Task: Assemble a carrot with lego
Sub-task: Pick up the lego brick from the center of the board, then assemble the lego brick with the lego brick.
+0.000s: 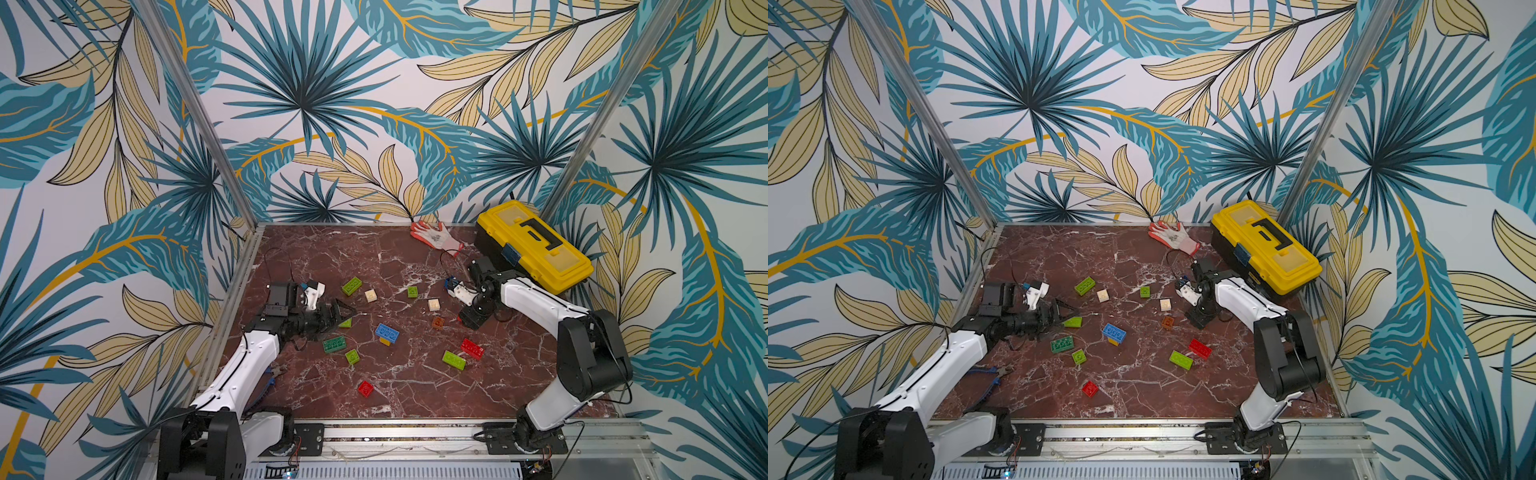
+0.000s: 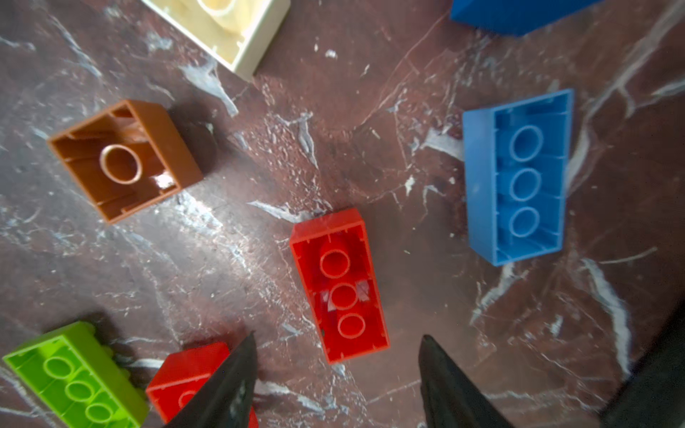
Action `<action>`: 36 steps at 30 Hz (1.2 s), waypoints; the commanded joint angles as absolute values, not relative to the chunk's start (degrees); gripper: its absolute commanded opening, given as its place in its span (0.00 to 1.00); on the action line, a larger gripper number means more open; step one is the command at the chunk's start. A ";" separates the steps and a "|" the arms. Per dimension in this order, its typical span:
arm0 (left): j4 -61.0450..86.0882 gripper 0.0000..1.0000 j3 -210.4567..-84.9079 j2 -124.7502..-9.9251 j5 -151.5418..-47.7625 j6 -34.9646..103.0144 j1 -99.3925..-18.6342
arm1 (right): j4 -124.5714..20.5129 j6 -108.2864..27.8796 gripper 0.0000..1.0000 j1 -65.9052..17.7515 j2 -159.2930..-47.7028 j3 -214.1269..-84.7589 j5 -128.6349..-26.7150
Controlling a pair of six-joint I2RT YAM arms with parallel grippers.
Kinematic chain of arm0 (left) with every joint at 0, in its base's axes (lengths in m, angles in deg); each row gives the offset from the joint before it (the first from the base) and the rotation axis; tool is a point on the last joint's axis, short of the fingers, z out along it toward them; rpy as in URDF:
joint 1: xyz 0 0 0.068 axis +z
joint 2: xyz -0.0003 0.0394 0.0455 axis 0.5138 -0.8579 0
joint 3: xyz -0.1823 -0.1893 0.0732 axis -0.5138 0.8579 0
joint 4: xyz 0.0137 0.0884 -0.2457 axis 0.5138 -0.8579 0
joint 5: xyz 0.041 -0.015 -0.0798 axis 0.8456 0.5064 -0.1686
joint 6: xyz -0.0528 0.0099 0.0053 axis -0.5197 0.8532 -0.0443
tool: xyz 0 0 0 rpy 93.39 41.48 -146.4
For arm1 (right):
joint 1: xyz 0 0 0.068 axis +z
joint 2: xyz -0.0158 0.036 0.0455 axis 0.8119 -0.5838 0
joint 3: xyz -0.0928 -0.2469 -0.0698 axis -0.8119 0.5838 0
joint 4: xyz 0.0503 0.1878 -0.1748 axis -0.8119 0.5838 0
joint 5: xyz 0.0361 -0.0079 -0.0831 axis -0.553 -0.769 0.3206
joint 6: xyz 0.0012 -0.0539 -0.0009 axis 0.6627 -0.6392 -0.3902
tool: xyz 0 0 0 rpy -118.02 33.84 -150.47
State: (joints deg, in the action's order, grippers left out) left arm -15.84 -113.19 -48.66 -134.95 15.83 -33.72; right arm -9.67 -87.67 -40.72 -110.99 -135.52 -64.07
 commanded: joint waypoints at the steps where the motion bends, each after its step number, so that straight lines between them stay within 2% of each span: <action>1: -14.86 0.99 -114.17 -48.59 -135.06 16.54 -33.12 | -12.43 -88.47 0.68 -41.40 -112.44 -134.30 -66.56; 8: -14.87 0.99 -114.30 -49.21 -135.05 16.66 -32.63 | -14.34 -88.71 0.63 -42.48 -116.66 -134.97 -67.39; 17: -14.87 0.99 -114.22 -49.33 -134.92 16.62 -32.40 | -13.11 -87.83 0.34 -42.68 -117.82 -136.29 -68.32; 22: -14.78 0.99 -114.17 -49.50 -134.71 16.71 -32.36 | -10.05 -85.56 0.25 -42.19 -112.87 -138.40 -69.76; 24: -14.78 0.99 -114.12 -49.48 -134.53 16.62 -32.35 | -7.26 -84.22 0.22 -40.02 -110.27 -140.84 -70.24; 29: -14.68 0.99 -113.86 -49.63 -134.17 16.53 -32.40 | 0.13 -80.20 0.23 -29.71 -107.43 -149.38 -69.97; 36: -14.69 0.99 -113.70 -51.64 -133.34 16.35 -34.41 | 8.61 -74.15 0.23 -16.67 -114.79 -164.34 -70.86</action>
